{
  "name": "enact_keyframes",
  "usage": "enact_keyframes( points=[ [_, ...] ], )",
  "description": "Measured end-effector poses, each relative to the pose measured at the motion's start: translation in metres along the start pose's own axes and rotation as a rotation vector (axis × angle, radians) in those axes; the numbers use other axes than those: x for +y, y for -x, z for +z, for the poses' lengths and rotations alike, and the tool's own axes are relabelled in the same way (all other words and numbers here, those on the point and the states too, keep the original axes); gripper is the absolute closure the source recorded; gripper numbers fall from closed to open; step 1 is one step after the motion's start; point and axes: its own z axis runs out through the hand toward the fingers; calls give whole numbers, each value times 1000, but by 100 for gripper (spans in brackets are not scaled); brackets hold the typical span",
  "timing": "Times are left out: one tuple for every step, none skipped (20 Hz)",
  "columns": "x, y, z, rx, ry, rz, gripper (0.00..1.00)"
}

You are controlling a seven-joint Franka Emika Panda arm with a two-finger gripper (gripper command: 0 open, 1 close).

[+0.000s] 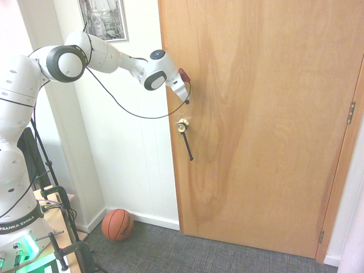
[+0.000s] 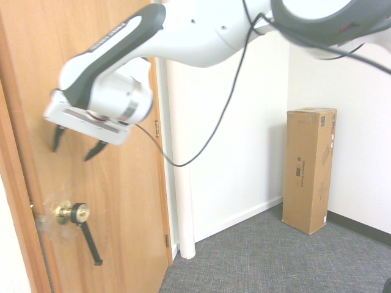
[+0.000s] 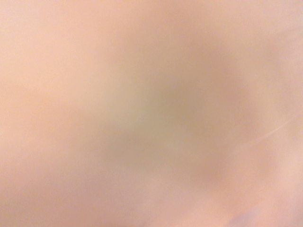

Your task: Close the door

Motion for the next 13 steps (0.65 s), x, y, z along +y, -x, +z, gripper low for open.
enact_keyframes(
  points=[
    [-10, 5, 2, 3, 1, -12, 0],
    [-12, 5, 2, 7, 13, -23, 0],
    [-13, 1, 0, 15, 10, -28, 0],
    [-14, -6, -3, 23, 6, -27, 0],
    [-14, -11, -4, 28, -1, -22, 0],
    [-13, -15, -6, 32, -6, -20, 0],
    [-10, -20, -8, 36, -10, -21, 0],
    [-4, -24, -12, 39, -6, -24, 0],
    [3, -28, -16, 39, 3, -27, 0],
    [11, -32, -22, 42, 15, -33, 0],
    [19, -37, -30, 42, 32, -38, 0],
    [28, -42, -39, 40, 55, -44, 0],
    [36, -45, -49, 34, 85, -48, 0]
  ],
)
